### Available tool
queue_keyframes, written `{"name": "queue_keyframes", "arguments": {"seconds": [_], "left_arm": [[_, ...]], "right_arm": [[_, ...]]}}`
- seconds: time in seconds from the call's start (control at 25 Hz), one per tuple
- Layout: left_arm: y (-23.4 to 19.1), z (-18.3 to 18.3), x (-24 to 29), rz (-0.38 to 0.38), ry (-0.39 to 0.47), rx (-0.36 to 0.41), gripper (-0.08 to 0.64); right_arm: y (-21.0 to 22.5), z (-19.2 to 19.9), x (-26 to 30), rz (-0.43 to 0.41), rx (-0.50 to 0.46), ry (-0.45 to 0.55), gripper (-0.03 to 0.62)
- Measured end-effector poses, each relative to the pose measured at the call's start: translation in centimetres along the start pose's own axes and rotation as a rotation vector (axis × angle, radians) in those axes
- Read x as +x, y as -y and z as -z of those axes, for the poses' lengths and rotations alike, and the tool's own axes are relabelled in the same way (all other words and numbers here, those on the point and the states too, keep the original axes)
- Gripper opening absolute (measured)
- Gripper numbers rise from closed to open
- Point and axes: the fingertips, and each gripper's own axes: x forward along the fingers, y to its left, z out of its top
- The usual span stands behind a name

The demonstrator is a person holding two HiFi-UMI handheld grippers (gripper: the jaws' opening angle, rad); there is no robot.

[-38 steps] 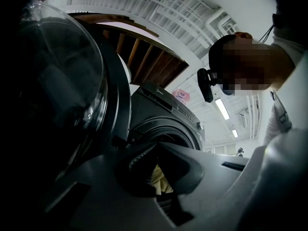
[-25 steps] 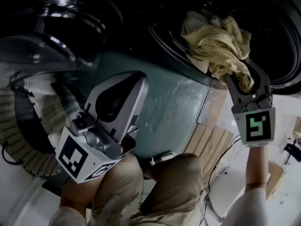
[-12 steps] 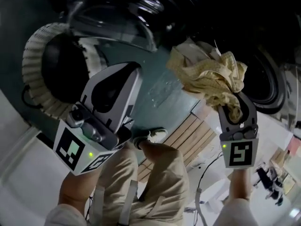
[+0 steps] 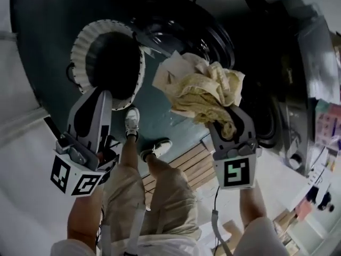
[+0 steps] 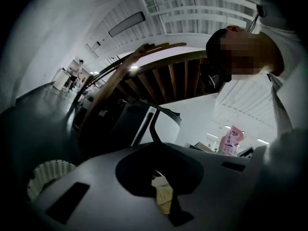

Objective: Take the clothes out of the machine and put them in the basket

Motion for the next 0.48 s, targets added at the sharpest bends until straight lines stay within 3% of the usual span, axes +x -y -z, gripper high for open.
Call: {"name": "queue_keyframes", "arguments": {"seconds": [0.2,0.32,0.48], "left_arm": [[-1.0,-8.8,-7.2,-0.155,0.093,0.003,0.014],[-3.4,-11.8,-11.3,-0.265,0.176,-0.003,0.014],[-7.1,-14.6,-15.8,-0.338,0.212,-0.014,0.014]], "right_arm": [[-2.9,-8.5,-1.6,-0.096,-0.017,0.038,0.179],[-5.2,-13.9,0.2,-0.169,-0.031,0.063,0.179],[-10.1,-18.8,2.1,-0.220,-0.016,0.048,0.179]]}}
